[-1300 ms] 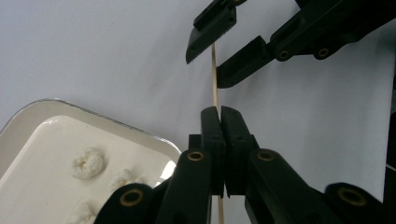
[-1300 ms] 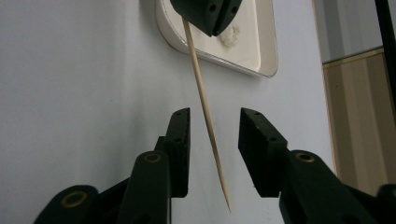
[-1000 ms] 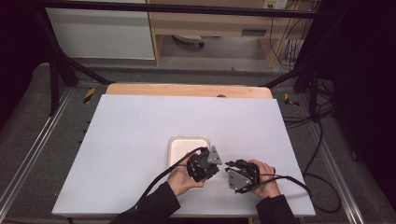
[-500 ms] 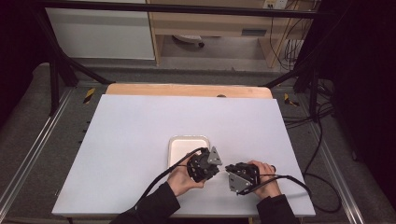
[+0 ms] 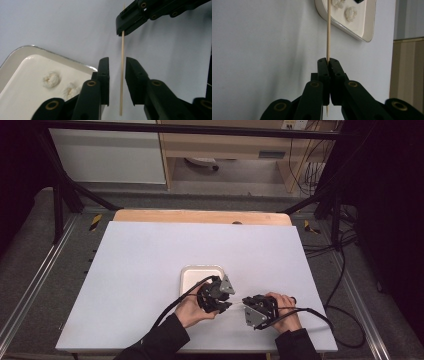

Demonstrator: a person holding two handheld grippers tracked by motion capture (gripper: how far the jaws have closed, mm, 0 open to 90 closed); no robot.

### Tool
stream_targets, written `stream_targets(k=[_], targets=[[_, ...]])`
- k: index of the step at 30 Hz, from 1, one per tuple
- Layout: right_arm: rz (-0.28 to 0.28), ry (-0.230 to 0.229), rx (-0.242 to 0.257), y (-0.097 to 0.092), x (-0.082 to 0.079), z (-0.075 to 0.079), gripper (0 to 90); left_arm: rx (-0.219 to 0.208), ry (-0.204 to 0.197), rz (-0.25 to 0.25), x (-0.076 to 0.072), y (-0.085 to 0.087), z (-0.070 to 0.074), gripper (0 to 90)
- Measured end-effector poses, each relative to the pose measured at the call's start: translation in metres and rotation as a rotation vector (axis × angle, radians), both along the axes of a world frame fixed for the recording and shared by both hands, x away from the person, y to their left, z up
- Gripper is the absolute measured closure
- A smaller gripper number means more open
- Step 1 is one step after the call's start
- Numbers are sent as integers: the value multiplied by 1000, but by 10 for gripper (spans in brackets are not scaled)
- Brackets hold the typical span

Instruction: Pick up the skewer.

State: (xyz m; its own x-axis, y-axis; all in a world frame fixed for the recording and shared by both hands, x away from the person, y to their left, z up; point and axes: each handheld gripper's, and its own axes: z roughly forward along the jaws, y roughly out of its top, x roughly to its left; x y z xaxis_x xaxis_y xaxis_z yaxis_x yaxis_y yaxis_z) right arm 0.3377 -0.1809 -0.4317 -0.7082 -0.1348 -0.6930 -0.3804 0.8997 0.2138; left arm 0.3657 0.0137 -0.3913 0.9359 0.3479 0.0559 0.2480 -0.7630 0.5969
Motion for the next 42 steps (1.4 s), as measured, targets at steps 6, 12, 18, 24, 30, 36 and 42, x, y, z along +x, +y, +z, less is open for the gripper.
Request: stream_targets(k=[6,12,18,24,30,36,42], targets=[[4,-3,-14,3,1,0,894,88,58,-2,4,0,-3,673],[6,-15,-41,5,1,2,893,141,76,-15,4,-5,-7,747],[13,-19,-52,5,0,2,893,171,75,-33,3,-8,-9,826],[20,-22,-58,6,-1,3,893,180,81,-38,1,-11,-12,878],[22,-26,-61,6,-2,2,893,195,67,-38,-1,-12,-12,885],[16,-31,-49,6,-2,3,887,195,44,-40,-2,-11,-11,886],[-65,8,62,1,-1,9,747,162,25,-23,-2,-3,-9,886]])
